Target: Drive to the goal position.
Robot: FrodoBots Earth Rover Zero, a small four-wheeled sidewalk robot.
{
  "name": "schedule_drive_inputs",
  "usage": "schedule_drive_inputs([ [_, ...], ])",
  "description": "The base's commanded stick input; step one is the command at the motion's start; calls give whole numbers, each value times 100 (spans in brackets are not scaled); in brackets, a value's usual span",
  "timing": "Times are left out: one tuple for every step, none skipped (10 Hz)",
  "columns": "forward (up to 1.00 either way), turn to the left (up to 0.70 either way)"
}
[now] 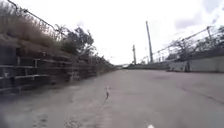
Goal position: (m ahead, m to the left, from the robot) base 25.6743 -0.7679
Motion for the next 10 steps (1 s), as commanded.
schedule_drive_inputs([
  [70,0],
  [70,0],
  [70,0],
  [70,0],
  [70,0],
  [70,0],
  [70,0],
  [70,0],
  [70,0],
  [70,0],
])
